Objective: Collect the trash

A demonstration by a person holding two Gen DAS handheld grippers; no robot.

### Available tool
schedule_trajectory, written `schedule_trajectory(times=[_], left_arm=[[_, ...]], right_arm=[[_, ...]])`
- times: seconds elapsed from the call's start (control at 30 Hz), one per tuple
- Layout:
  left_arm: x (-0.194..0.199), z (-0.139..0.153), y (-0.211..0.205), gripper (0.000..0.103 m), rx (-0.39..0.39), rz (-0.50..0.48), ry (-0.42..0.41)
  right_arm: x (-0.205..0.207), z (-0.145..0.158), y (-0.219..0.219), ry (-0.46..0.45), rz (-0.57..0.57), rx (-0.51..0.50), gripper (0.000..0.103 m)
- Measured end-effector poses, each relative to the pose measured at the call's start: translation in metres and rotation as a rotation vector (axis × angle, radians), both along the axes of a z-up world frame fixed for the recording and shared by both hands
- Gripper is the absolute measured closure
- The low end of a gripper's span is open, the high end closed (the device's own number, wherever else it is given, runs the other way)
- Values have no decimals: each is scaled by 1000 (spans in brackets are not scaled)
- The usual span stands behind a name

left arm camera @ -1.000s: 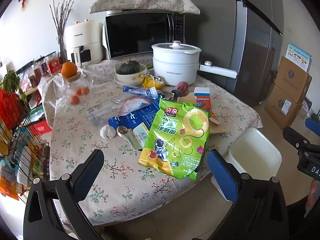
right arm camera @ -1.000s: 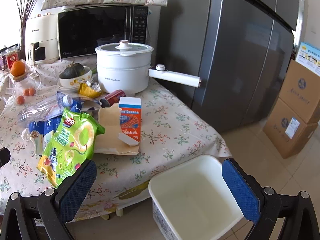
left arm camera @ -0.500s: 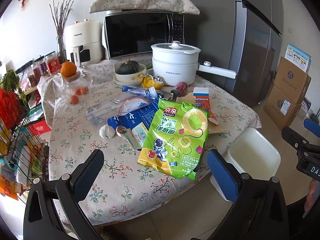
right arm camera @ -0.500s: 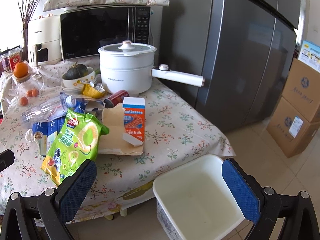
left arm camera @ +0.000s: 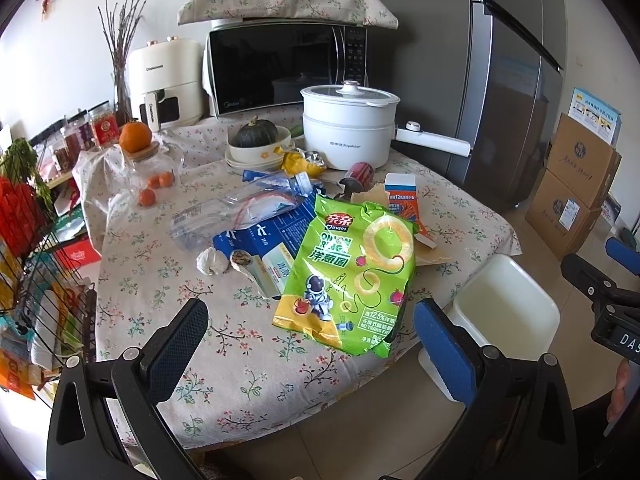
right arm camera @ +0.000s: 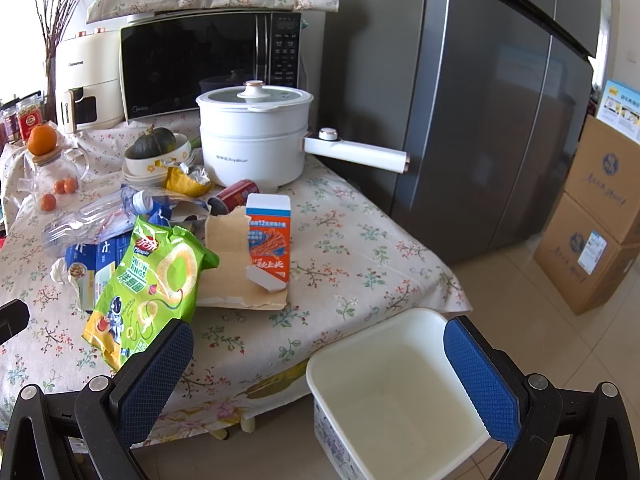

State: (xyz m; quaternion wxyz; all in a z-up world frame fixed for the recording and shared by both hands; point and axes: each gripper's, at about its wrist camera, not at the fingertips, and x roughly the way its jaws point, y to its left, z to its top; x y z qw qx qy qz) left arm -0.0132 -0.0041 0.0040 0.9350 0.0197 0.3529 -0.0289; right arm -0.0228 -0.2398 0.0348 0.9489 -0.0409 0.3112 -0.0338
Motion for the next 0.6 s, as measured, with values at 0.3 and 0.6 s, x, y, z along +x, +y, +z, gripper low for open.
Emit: schedule_trajectory(times=[0.3,0.6], left_arm=[[0,1,2,0,-1,0,-2],[0,2,3,0,-1,0,-2]], right_arm=[[-1,0,0,-1,-1,0,0],[-1,-1,0,-1,-3,3,0]])
